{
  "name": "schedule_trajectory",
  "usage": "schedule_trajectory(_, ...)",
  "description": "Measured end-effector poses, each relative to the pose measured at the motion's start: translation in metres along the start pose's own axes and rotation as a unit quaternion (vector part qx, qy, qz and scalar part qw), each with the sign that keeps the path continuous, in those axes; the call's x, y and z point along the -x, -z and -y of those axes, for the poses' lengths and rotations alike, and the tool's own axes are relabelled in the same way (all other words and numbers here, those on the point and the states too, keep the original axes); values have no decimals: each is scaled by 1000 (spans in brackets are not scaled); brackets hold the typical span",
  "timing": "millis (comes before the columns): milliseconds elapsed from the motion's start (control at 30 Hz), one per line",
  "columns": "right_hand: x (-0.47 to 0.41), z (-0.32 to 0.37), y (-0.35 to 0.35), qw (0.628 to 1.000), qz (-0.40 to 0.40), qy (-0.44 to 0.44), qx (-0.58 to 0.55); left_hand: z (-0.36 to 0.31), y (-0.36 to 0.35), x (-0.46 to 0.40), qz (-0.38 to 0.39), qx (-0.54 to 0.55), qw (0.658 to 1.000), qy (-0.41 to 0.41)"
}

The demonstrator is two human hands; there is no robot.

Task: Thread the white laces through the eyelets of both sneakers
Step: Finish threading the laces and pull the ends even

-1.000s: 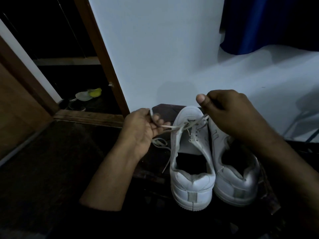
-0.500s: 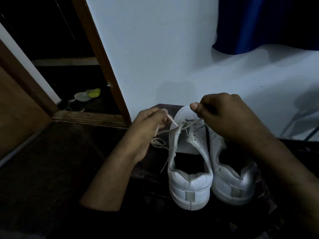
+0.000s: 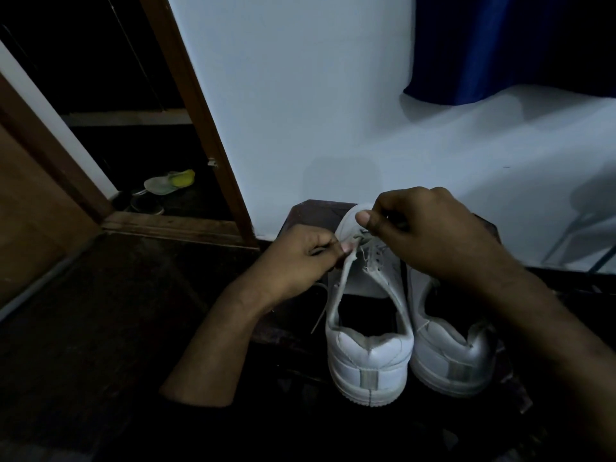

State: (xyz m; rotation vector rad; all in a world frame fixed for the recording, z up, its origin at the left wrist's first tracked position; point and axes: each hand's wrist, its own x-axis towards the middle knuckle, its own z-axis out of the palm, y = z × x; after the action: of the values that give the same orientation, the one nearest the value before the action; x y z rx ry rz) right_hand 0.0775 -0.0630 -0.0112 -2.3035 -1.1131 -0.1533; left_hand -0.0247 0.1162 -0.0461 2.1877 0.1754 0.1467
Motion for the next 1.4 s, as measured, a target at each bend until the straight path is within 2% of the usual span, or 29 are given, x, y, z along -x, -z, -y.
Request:
schedule_trajectory(67,0,2,-1,1000,4,2,13,-4,0,1,-43,81,996,16)
schedule_trajectory(133,0,2,-1,999,8,3,32,-9,3,-1,-112,217,968,58)
schedule_trajectory(233,0,0,-3,999,8,12,32,-16,7,-6,-123,479,861,119)
schedule_trajectory(267,-1,0,-5,999,10,20,29,-15,7,-7,-123,527,831,127)
schedule_trajectory(300,-1,-1,-6,999,16,26,26,-15,7,-9,-130,533,826,127)
schedule_trajectory(333,-2,-1,-7,999,23,31,22,-12,6,-9,-143,498,847,121)
schedule_trajectory(400,-3,-1,-9,999,38,33,3,-8,5,-9,-153,365,913,99)
schedule_trajectory(467,-3,-2,-11,998,49,42,-24,-7,4,-6,-120,229,963,81)
schedule_trajectory(567,-4,-4,-13,996,56,54,-36,-4,2,-3,-48,89,994,37)
schedule_trajectory(633,-4,-6,-15,996,57,53,-32,-3,2,-1,-1,55,998,29)
schedule_trajectory(700,-4,-9,-15,996,70,46,-25,-1,4,0,12,44,998,34)
schedule_trajectory(900,-3,-8,-17,990,137,43,3,9,7,-1,-79,16,989,123)
schedule_trajectory(1067,-5,-11,-18,990,134,45,19,11,2,-3,-43,29,978,203)
schedule_trajectory(1300,-5,-13,-17,990,137,43,17,15,-2,-5,-45,-47,979,191)
schedule_trajectory(1400,-5,-12,-17,990,134,42,14,20,-3,-8,-60,-99,981,154)
